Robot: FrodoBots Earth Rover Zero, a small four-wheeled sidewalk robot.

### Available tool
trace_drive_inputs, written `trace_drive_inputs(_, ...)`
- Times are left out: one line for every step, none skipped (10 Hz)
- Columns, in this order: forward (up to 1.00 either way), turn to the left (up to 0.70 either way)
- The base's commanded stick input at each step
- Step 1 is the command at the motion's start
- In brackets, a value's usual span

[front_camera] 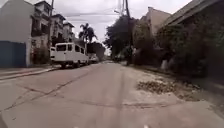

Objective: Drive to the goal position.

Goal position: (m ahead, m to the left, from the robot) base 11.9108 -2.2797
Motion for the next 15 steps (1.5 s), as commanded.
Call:
trace_drive_inputs(0.7,0.0)
trace_drive_inputs(0.7,0.0)
trace_drive_inputs(0.7,0.0)
trace_drive_inputs(0.7,0.0)
trace_drive_inputs(0.7,0.0)
trace_drive_inputs(0.7,0.0)
trace_drive_inputs(0.7,0.0)
trace_drive_inputs(0.7,0.0)
trace_drive_inputs(0.7,0.0)
trace_drive_inputs(0.7,0.0)
trace_drive_inputs(0.7,0.0)
trace_drive_inputs(0.7,0.0)
trace_drive_inputs(0.7,0.0)
trace_drive_inputs(0.7,0.0)
trace_drive_inputs(0.7,0.0)
